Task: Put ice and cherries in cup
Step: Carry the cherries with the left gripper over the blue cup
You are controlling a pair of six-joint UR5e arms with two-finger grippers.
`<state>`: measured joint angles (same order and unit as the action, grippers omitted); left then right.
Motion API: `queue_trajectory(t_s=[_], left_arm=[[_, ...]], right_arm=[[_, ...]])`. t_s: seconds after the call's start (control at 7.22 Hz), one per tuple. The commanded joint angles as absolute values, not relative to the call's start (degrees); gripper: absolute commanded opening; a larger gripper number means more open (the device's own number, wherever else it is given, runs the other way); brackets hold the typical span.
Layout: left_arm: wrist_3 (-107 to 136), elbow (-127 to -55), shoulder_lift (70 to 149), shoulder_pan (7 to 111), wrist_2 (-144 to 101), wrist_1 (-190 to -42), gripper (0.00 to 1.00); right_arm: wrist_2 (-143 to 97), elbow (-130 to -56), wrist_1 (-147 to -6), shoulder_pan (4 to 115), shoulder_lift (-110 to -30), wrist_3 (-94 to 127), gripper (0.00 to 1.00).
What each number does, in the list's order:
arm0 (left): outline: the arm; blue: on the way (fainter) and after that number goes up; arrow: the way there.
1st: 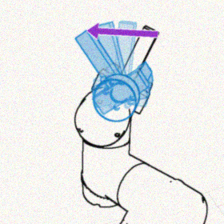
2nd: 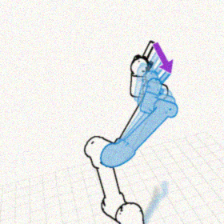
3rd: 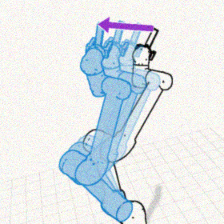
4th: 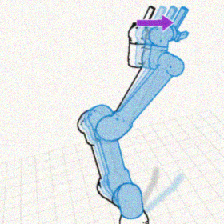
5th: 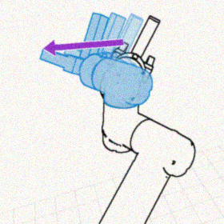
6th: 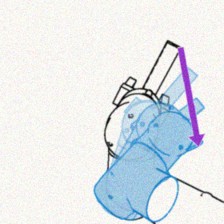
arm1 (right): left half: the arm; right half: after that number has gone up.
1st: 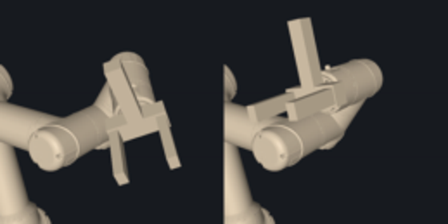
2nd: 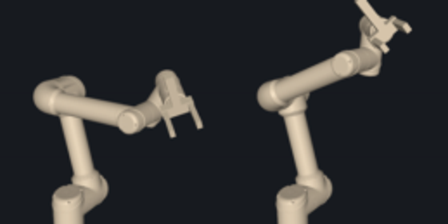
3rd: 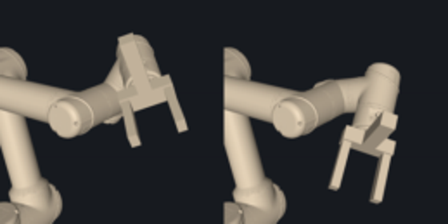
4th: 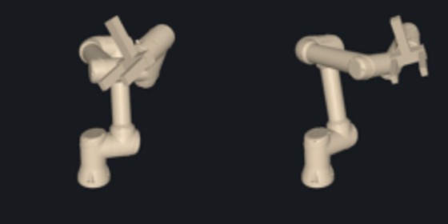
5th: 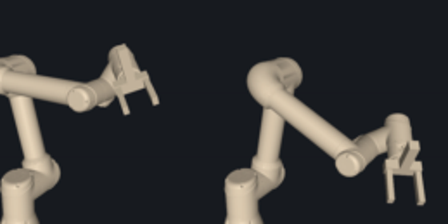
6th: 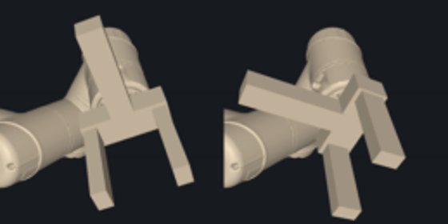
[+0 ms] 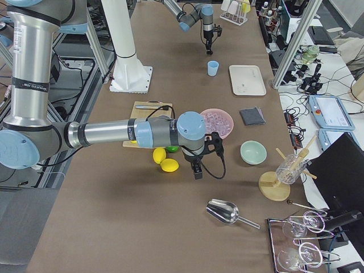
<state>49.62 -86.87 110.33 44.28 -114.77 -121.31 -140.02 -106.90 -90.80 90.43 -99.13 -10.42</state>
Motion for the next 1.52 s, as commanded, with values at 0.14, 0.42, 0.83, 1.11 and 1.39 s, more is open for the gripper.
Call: queue_trajectory(t_s=[0.14, 0.42, 0.83, 1.11, 1.39], left_arm=[[50.27, -89.63, 110.57, 44.38, -114.87, -120.94, 0.0], [50.36, -94.64, 116.05, 45.17, -115.66, -110.11, 0.0], [58.6, -93.09, 126.8, 44.3, -115.84, -105.82, 0.0], [59.32, -91.32, 128.67, 43.51, -115.75, -106.43, 0.0], [61.17, -90.62, 129.55, 41.4, -115.23, -106.52, 0.0]], right_arm=[[-140.01, -107.14, -90.7, 90.44, -99.84, -10.46, 0.98], [-140.1, -107.05, -90.79, 90.35, -99.84, -10.46, 0.98], [-140.27, -106.96, -90.79, 90.35, -100.11, -10.37, 0.98], [-140.36, -106.96, -90.79, 90.35, -100.11, -10.37, 0.98], [-140.45, -106.96, -90.7, 90.35, -100.46, -10.37, 0.98]])
